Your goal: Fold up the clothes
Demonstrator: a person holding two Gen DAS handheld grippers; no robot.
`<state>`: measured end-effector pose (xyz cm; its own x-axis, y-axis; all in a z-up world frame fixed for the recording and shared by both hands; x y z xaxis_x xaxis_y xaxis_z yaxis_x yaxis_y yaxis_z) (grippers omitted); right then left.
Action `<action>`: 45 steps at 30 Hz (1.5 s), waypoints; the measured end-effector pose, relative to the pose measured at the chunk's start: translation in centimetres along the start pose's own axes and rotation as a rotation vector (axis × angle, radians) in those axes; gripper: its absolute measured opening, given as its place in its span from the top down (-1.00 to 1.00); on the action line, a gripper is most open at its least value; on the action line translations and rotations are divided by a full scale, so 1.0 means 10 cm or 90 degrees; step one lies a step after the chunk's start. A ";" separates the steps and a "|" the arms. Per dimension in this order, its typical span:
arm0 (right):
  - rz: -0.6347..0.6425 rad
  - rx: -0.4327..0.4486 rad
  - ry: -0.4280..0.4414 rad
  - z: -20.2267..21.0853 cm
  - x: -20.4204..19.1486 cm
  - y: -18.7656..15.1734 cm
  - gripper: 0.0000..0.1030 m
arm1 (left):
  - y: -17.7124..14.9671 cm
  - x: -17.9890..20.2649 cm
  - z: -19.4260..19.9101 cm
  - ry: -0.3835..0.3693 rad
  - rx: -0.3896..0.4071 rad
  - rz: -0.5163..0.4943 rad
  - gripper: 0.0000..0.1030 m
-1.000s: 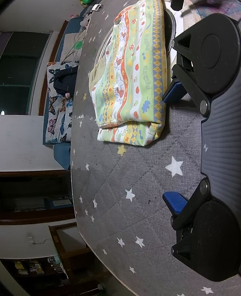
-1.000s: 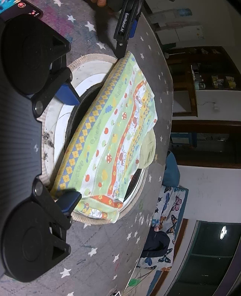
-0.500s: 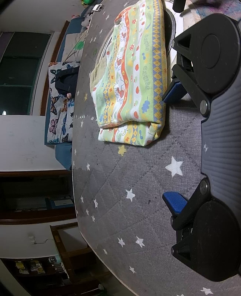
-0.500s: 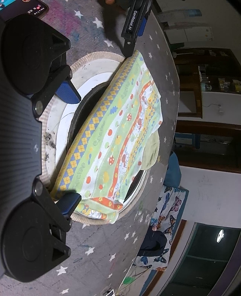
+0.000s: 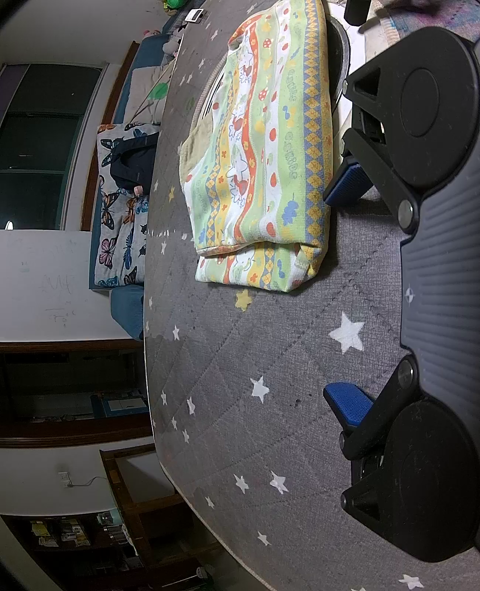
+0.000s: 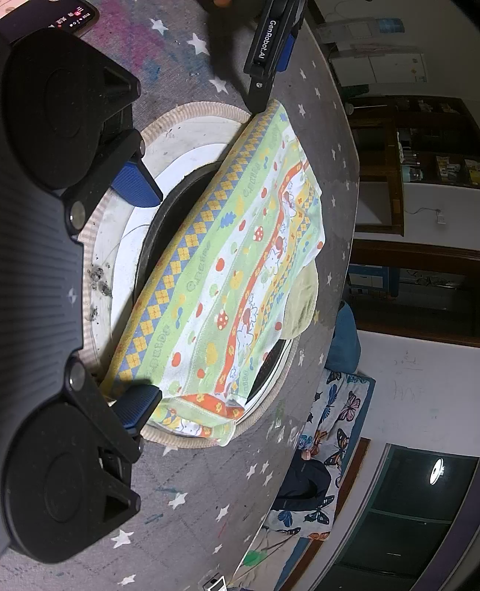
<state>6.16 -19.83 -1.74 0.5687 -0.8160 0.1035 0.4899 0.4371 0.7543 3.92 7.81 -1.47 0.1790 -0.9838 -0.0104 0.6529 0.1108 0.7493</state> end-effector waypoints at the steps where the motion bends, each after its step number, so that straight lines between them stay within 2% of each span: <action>1: 0.000 0.000 0.000 0.00 0.00 0.00 -1.00 | 0.00 -0.01 0.00 0.000 0.000 0.000 -1.00; 45: -0.008 -0.001 0.009 -0.01 0.00 -0.01 -1.00 | 0.00 -0.02 0.01 -0.001 0.001 0.001 -1.00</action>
<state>6.18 -19.90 -1.87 0.5714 -0.8162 0.0853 0.4977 0.4273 0.7548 3.79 7.99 -1.41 0.1787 -0.9839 -0.0075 0.6518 0.1127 0.7500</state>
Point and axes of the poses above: each gripper's, at about its wrist camera, not at the fingertips, and z roughly against the way its jaws point, x to its right, y to its top, the point moved 6 cm from there along -z, roughly the way its jaws point, and after that the axes turned 2 degrees about -x, right-handed, at the moved point
